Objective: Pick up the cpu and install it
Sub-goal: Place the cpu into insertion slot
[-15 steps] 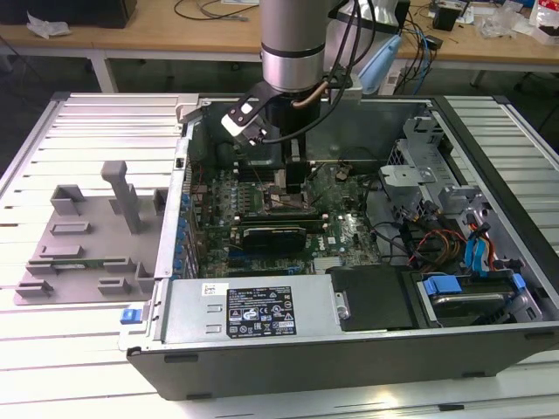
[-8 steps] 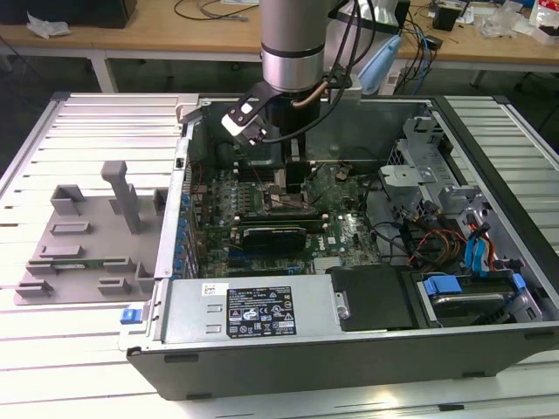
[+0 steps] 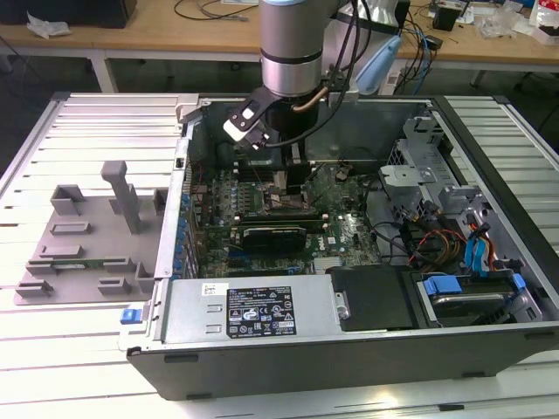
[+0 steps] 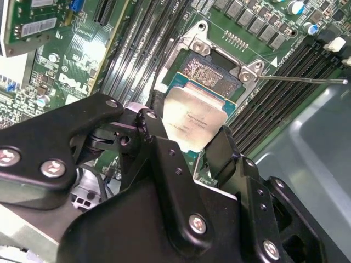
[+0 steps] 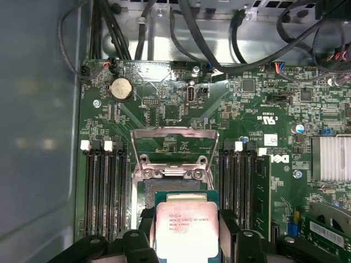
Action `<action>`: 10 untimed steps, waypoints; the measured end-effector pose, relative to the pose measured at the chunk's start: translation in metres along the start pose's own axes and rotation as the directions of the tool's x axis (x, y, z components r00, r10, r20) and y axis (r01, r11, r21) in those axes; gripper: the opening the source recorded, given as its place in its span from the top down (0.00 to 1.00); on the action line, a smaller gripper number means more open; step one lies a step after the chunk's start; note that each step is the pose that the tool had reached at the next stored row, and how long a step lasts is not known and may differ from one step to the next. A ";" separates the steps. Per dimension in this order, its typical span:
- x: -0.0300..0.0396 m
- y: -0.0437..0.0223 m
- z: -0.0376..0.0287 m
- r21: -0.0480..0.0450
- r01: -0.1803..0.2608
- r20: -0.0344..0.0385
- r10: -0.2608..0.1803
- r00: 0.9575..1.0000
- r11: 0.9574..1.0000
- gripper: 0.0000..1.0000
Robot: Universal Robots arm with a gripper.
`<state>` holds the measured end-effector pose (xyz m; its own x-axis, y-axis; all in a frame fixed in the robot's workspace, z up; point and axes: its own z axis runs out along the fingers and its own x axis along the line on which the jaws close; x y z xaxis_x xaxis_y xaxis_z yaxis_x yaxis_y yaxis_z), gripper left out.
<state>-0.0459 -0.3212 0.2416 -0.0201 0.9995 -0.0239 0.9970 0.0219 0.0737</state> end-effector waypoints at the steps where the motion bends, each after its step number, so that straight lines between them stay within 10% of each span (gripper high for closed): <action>1: 0.0000 0.0000 0.0001 0.000 0.000 0.000 0.000 1.000 1.000 0.45; 10: 0.0001 -0.0003 0.0038 0.000 0.000 0.000 0.000 1.000 1.000 0.45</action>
<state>-0.0459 -0.3211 0.2378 -0.0202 0.9995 -0.0239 0.9970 0.0220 0.0737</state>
